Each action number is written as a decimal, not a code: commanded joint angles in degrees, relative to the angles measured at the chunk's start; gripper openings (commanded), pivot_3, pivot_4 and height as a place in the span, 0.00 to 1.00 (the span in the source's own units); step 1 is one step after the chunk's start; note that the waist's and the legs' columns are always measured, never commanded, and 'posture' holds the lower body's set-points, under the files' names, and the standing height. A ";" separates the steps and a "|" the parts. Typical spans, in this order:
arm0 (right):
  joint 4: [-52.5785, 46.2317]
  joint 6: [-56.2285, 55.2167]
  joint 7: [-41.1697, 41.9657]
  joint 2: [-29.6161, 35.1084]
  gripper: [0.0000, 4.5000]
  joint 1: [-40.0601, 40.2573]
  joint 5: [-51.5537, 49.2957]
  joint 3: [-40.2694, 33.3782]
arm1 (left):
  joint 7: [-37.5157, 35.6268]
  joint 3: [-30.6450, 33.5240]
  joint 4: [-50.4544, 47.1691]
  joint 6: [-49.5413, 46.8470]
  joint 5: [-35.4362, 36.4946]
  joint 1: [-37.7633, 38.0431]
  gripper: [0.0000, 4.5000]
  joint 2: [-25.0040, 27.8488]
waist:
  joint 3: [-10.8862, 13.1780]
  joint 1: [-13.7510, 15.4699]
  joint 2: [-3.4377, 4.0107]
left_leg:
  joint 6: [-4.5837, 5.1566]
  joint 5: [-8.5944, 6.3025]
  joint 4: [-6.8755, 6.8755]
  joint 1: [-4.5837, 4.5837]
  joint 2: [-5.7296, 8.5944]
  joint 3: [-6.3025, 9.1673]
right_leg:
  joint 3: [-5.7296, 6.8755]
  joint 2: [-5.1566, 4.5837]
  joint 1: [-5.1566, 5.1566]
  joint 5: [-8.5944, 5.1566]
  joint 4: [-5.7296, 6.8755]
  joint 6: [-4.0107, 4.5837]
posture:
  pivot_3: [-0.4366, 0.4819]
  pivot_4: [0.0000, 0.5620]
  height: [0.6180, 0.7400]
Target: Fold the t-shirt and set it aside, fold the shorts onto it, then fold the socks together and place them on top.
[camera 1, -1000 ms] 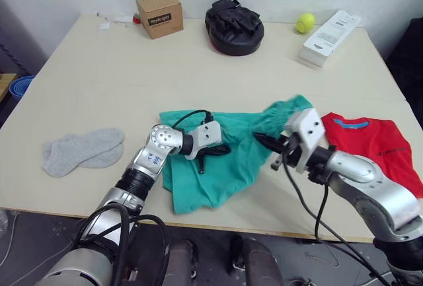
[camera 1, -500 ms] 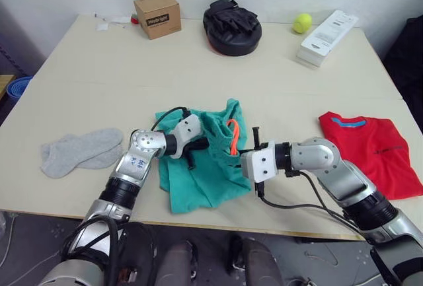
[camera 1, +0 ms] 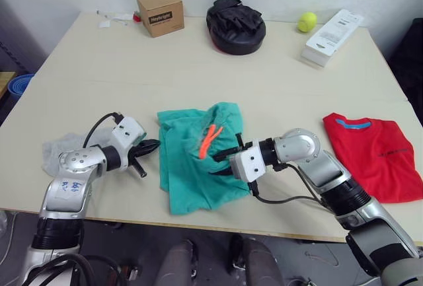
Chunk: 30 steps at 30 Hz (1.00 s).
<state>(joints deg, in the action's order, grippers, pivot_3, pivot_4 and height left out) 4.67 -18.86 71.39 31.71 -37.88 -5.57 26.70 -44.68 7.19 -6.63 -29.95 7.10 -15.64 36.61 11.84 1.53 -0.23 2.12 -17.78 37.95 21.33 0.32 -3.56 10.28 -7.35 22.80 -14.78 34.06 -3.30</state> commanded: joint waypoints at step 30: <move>1.50 7.12 -2.97 -1.94 0.01 5.31 6.22 0.66 | -8.03 -23.92 15.43 11.64 -6.09 -20.66 0.00 -1.91 | 0.08 -0.18 0.09 | -0.05 -0.03 0.06 0.03 -0.03 -0.30 | -0.27 0.27 0.12 0.00 0.11 0.00 | 0.48 0.27 1.00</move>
<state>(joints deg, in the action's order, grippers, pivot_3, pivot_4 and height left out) 7.51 -9.46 67.05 28.23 -33.27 0.29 27.33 -53.62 -16.82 7.16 -18.94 2.97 -35.90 34.34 11.92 1.35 -0.15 2.06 -17.80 38.01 21.36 0.29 -3.86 10.01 -7.09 22.91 -14.78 34.15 -3.29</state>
